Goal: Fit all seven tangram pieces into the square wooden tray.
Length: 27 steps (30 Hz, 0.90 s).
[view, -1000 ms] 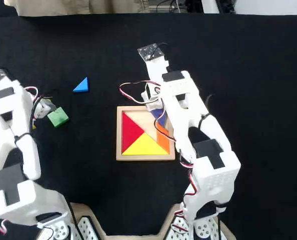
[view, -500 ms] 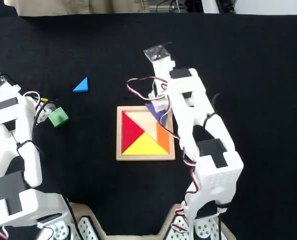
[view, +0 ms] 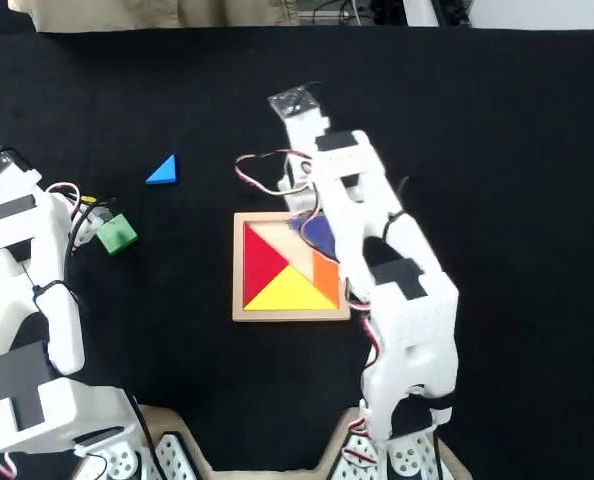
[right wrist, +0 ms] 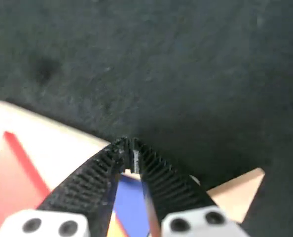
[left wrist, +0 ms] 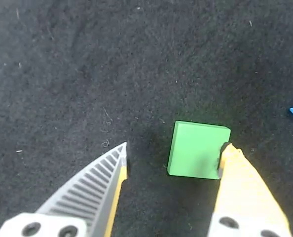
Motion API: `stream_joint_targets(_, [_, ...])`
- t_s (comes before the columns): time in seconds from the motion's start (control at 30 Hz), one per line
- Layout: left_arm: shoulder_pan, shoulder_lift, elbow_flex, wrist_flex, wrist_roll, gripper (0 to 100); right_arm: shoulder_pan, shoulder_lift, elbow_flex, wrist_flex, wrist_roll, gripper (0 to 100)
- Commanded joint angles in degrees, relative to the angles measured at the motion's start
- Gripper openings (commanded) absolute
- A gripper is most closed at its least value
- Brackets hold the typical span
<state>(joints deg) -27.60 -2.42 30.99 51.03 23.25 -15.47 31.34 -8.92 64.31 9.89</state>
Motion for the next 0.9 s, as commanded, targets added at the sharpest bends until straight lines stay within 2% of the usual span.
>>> stream_joint_targets(0.0, [-0.1,-2.1,-0.4,-0.9,0.4,30,-1.4,-1.1,-3.8,3.3,-0.3,1.1])
stream_joint_targets(0.2, [-0.1,-2.1,-0.4,-0.9,0.4,30,0.4,-3.6,-2.0,3.6,-0.3,1.1])
stream_joint_targets(0.43, [-0.1,-2.1,-0.4,-0.9,0.4,30,-6.9,-9.5,7.8,-0.7,-0.3,1.1])
stream_joint_targets(0.53, [-0.1,-2.1,-0.4,-0.9,0.4,30,-7.5,-9.5,10.0,-4.0,-0.3,1.1])
stream_joint_targets(0.87, [-0.1,-2.1,-0.4,-0.9,0.3,30,0.2,-3.6,6.5,-3.9,2.5,1.1])
